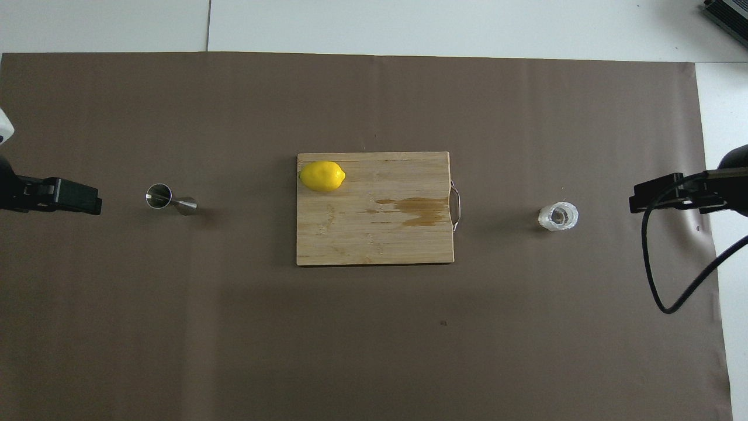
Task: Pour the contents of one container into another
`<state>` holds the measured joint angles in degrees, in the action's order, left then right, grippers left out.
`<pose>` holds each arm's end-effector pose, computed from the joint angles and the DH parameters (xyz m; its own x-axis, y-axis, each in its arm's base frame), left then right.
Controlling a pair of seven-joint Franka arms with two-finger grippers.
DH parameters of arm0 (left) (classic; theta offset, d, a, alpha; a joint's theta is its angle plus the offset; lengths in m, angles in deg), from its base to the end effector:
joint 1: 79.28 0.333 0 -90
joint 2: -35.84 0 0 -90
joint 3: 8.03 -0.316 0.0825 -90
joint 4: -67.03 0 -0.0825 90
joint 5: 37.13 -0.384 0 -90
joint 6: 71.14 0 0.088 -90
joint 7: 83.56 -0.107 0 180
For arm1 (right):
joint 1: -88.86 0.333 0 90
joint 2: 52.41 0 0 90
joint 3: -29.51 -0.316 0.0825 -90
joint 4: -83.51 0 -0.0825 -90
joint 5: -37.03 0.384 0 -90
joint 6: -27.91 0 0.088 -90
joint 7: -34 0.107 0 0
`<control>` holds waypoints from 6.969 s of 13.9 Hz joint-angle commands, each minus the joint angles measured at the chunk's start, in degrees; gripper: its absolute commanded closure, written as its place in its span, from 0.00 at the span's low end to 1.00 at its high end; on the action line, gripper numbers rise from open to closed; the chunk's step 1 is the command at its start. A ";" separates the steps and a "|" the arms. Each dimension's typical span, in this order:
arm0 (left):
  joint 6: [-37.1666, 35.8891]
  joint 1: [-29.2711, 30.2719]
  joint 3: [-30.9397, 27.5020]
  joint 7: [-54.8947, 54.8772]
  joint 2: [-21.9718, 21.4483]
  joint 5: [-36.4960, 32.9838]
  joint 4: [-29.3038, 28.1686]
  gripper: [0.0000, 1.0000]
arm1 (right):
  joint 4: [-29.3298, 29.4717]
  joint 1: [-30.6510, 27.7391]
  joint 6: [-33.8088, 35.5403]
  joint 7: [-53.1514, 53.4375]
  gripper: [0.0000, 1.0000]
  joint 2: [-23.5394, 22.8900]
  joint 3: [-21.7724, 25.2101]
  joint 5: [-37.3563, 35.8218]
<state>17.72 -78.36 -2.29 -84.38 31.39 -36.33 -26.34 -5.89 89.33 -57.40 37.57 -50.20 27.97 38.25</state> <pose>0.5259 -0.0481 0.6369 0.9952 -0.0982 -0.0013 -0.0982 -0.9951 0.0062 0.5338 0.0215 0.6434 0.9991 -0.0255 -0.0340 -0.0262 -0.9995 -0.0181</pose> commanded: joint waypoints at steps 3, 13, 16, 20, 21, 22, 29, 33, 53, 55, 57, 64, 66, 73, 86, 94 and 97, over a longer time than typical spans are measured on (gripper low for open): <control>1.06 0.66 0.33 -0.84 -0.91 0.69 -1.38 0.00 | -0.08 -0.12 0.94 0.39 0.00 0.25 0.23 0.90; -0.88 -0.13 0.50 -0.05 -1.26 0.78 -1.38 0.00 | -0.08 -0.12 0.94 0.39 0.00 0.52 0.23 0.90; 1.83 0.31 0.42 0.99 -1.09 5.43 -1.38 0.00 | -0.08 -0.12 0.94 0.39 0.00 0.52 0.23 0.90; 2.63 1.01 -0.11 2.57 -2.22 5.62 -4.35 0.00 | -0.08 -0.12 0.94 0.30 0.00 0.52 0.23 0.90; 2.81 1.97 -0.29 4.76 -3.45 5.62 -6.63 0.00 | -0.08 -0.12 0.94 0.39 0.00 0.52 0.23 0.90; 3.94 3.11 -0.29 4.87 -3.81 5.53 -7.69 0.00 | -0.08 -0.12 0.94 0.39 0.00 0.52 0.23 0.90; 4.21 6.46 -0.38 22.39 -4.52 11.50 -11.31 0.00 | -0.08 -0.12 0.94 0.30 0.00 0.52 0.23 0.90; 5.80 10.41 -0.38 33.93 -3.47 17.38 -13.50 0.00 | -0.08 -0.12 0.94 0.39 0.00 0.52 0.23 0.90; 36.27 18.33 -0.38 77.47 -2.14 56.49 -41.00 0.00 | -0.08 -0.12 0.94 0.39 0.00 0.52 0.23 0.90; 40.15 17.54 -0.29 77.38 -2.06 59.82 -42.68 0.00 | -0.08 -0.12 0.94 0.39 0.00 0.52 0.23 0.90; 42.87 15.87 -0.29 77.29 -1.27 62.30 -42.60 0.00 | -0.08 -0.12 0.94 0.39 0.00 0.52 0.23 0.90; 50.53 10.69 -0.29 77.12 0.57 65.99 -43.48 0.00 | -0.08 -0.12 0.94 0.39 0.00 0.52 0.23 0.90; 51.50 10.59 -0.29 77.12 1.20 67.39 -43.30 0.00 | -0.08 -0.12 0.94 0.39 0.00 0.52 0.23 0.90; 56.16 7.34 -0.29 76.85 3.30 70.57 -42.25 0.00 | -0.08 -0.12 0.94 0.39 0.00 0.52 0.23 0.90; 60.38 5.32 -0.29 76.76 4.89 71.97 -40.23 0.00 | -0.08 -0.12 0.94 0.39 0.00 0.52 0.23 0.90; 62.58 4.35 -0.20 76.85 5.77 73.99 -39.61 0.00 | -0.08 -0.12 0.94 0.39 0.00 0.52 0.23 0.90; 62.93 3.91 -0.20 76.94 5.77 74.17 -39.61 0.14 | -0.08 -0.12 0.94 0.39 0.00 0.52 0.23 0.90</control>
<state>79.05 -73.09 -2.02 -7.63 36.31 36.30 -66.78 -5.89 89.33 -57.40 37.57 -50.16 27.97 38.25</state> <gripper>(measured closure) 0.035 0.000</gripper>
